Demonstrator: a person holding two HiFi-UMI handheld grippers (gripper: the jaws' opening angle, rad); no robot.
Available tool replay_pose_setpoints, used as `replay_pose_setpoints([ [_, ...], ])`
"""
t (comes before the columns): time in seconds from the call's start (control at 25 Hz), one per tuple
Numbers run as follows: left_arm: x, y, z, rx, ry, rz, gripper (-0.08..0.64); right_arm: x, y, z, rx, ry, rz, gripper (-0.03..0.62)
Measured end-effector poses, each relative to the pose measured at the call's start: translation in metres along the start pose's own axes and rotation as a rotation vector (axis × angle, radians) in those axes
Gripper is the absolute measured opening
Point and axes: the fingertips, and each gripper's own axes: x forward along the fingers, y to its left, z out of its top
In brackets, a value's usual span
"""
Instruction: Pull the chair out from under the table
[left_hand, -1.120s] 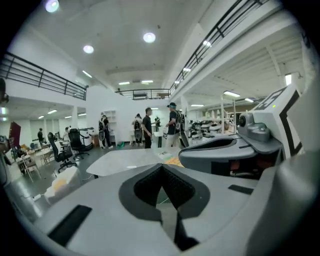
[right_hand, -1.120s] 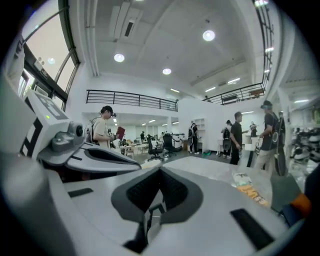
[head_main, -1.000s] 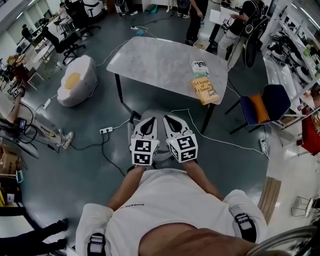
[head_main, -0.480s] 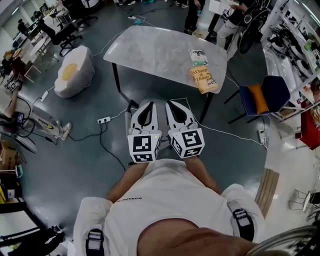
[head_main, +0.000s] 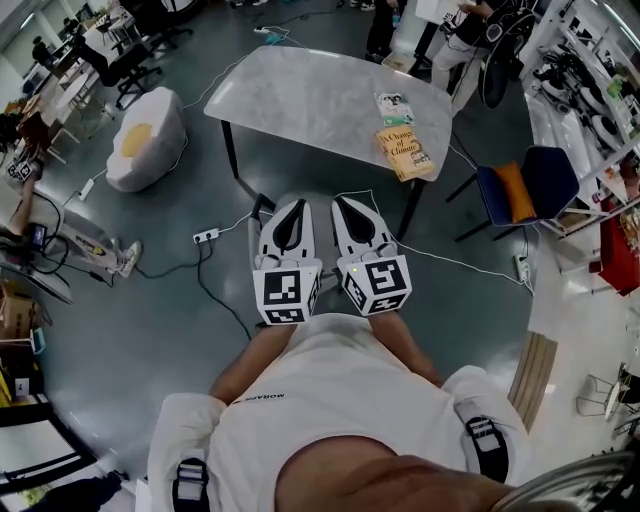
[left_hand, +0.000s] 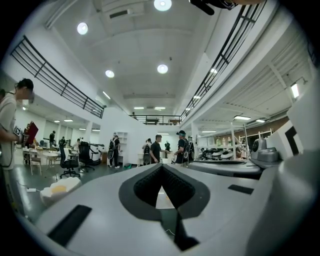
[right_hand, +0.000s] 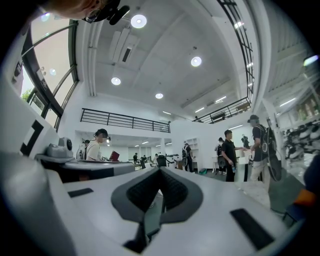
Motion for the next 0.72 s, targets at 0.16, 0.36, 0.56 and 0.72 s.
replay_pose_setpoints([
  [0.16,-0.002,-0.001,-0.004,0.001,0.005,0.004,0.002,-0.003,-0.001,-0.002,0.006,0.0,-0.004,0.012],
  [0.36,0.001,-0.002,-0.007,0.004,0.018,-0.003,0.002,-0.003,-0.004,-0.006,0.024,0.011,-0.008,0.012],
  [0.56,0.001,0.001,-0.009,-0.001,0.018,-0.005,0.003,0.0,-0.006,-0.007,0.022,0.011,-0.021,0.012],
  [0.72,0.005,0.001,-0.007,-0.001,0.012,-0.002,0.003,0.003,-0.011,-0.008,0.022,0.013,-0.028,0.012],
])
